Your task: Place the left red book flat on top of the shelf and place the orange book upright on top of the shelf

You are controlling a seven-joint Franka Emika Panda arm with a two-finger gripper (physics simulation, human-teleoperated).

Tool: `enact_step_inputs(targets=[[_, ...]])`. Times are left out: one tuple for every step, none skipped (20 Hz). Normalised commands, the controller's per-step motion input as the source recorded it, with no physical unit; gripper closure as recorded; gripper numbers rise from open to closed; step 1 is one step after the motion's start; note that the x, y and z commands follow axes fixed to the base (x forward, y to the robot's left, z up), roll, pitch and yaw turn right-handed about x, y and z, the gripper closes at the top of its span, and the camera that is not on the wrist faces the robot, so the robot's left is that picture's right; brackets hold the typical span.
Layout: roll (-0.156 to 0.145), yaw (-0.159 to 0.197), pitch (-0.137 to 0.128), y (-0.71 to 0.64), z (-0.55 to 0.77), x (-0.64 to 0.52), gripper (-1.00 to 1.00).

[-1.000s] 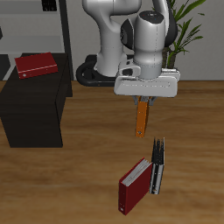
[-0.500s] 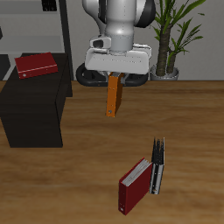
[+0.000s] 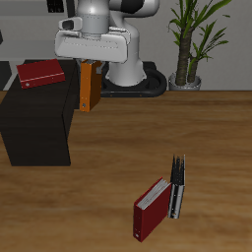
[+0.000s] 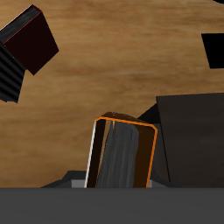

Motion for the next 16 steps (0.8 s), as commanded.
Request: enact_step_inputs(targets=[[-0.008,-0.113,0.0,-0.54,0.33,-0.05,1.0],[-0.046,-0.006,-0.032,-0.62,0.36,0.02,1.0],[-0.025,-0.049,-0.004,-0.67,0.38,-0.16,1.0],[0.133,-0.11,0.072,-0.42,0.26,-0.03,1.0],[-0.021,0.003,-0.009,-0.54,0.35,-0.07,1.0],[-0.027,-0.043,-0.078,-0.51,0.38,-0.11,1.0],[0.041,-0.121,0.022,-0.51,0.23,-0.05,1.0],[0.067,-0.083,0.051,-0.35,0.14,-0.07,1.0],[-0.095,-0.038,-0.038,-0.52,0.2,-0.09,1.0],[0.039,0.016,-0.048,-0.2,0.15,-0.08,1.0],[0.052,0.024,-0.015,-0.33,0.11,-0.07,1.0],[0.062,-0.012,0.067,-0.36,0.03,-0.03,1.0],[0.09,0.0,0.006,-0.14,0.07,-0.07,1.0],[0.0,0.0,0.0,0.12,-0.01,0.06,1.0],[-0.031,0.0,-0.042,-0.52,0.22,-0.1,1.0],[-0.054,-0.069,-0.043,-0.43,0.24,-0.06,1.0]])
